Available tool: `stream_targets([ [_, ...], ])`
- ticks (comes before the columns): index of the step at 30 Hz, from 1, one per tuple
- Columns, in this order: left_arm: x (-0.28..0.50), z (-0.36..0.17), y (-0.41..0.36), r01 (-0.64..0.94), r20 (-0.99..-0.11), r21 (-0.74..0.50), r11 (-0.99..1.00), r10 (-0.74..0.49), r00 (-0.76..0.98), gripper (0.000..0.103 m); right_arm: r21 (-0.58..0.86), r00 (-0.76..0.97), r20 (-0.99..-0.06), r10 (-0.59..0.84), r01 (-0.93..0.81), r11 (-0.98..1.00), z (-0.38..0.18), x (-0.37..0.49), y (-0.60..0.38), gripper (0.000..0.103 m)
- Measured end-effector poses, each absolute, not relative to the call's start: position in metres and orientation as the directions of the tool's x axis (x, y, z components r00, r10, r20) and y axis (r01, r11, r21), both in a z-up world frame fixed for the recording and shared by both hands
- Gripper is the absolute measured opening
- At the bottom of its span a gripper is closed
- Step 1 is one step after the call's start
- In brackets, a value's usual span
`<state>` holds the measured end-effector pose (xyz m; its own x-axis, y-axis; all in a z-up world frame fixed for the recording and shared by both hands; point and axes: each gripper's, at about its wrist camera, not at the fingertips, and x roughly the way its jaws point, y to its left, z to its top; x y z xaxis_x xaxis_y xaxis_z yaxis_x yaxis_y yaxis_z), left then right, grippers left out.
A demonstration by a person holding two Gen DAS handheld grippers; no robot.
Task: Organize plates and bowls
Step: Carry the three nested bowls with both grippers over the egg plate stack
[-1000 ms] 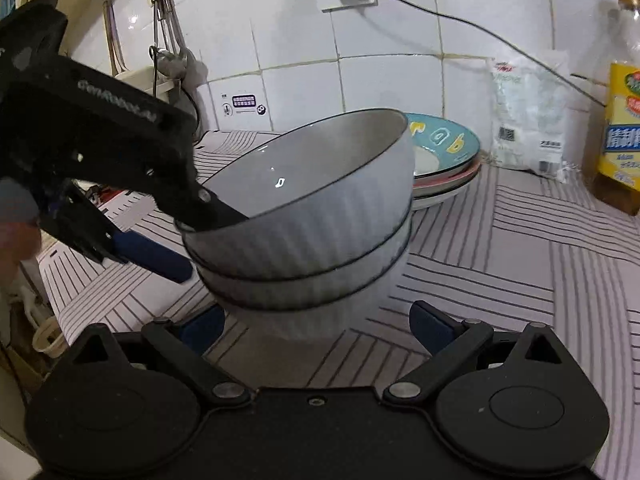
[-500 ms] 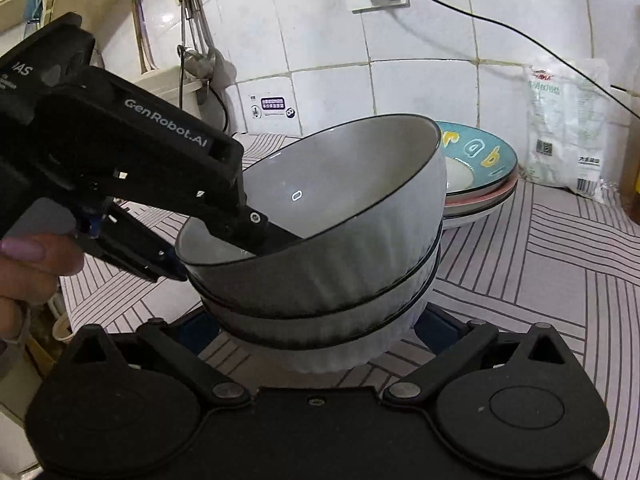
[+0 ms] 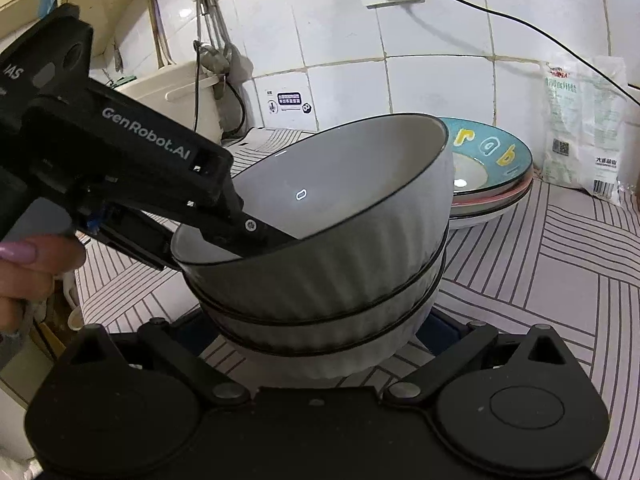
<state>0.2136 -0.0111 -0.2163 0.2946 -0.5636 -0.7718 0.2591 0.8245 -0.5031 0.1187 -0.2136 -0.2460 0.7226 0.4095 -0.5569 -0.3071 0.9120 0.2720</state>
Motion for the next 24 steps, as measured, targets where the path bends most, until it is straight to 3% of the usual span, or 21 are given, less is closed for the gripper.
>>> stream_targets([
  [11, 0.213, -0.18, -0.019, 0.344, -0.784, -0.451, 0.823, -0.55, 0.289, 0.042, 0.275, 0.779, -0.491, 0.389, -0.285, 0.918, -0.226, 0.101, -0.216, 0.103],
  [24, 0.259, -0.142, -0.039, 0.392, -0.773, -0.395, 0.831, -0.531, 0.346, 0.042, 0.256, 0.82, -0.443, 0.362, -0.271, 0.928, -0.189, 0.144, -0.226, 0.103],
])
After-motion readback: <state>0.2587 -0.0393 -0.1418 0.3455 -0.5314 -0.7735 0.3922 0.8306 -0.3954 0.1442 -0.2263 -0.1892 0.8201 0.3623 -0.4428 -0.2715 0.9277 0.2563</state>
